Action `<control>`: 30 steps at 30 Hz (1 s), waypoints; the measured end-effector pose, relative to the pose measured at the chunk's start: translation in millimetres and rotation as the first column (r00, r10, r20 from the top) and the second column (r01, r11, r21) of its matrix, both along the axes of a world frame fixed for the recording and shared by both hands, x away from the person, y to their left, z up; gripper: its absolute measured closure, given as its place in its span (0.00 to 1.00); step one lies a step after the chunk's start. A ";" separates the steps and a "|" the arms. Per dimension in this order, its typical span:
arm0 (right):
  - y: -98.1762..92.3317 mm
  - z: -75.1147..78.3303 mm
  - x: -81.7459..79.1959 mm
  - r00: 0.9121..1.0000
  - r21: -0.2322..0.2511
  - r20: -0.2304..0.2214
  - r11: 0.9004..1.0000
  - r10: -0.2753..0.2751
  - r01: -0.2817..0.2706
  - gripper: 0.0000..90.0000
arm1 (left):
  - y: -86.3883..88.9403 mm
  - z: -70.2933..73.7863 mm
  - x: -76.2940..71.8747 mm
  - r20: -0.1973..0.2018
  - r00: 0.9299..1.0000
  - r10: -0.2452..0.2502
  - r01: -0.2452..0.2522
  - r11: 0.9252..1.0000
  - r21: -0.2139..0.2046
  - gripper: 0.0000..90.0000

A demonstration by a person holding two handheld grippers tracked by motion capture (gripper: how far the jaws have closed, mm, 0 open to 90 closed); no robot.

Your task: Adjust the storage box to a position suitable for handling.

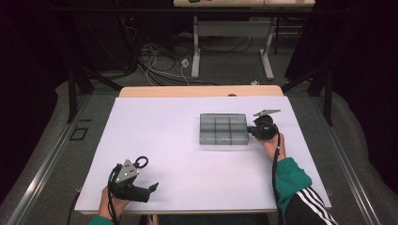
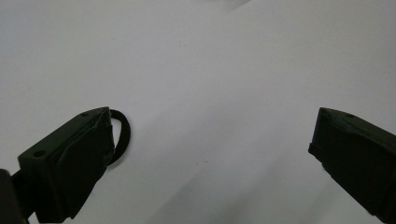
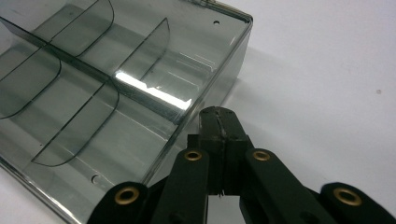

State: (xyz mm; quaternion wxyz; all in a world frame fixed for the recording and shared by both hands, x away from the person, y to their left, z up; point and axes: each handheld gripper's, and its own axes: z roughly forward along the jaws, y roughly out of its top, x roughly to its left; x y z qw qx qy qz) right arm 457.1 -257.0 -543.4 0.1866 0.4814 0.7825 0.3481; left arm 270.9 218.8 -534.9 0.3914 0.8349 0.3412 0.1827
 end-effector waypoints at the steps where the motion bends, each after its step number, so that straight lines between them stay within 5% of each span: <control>1: 0.0 0.2 -0.4 1.000 0.002 -0.005 1.000 -0.002 0.002 1.00 | 0.2 0.1 -0.1 -0.004 1.000 0.004 -0.004 1.000 -0.002 0.00; 30: 17.2 -2.7 -1.3 0.999 0.017 0.014 0.999 0.030 -0.030 1.00 | -0.4 -0.4 1.3 -0.007 1.000 -0.001 0.001 1.000 0.008 0.00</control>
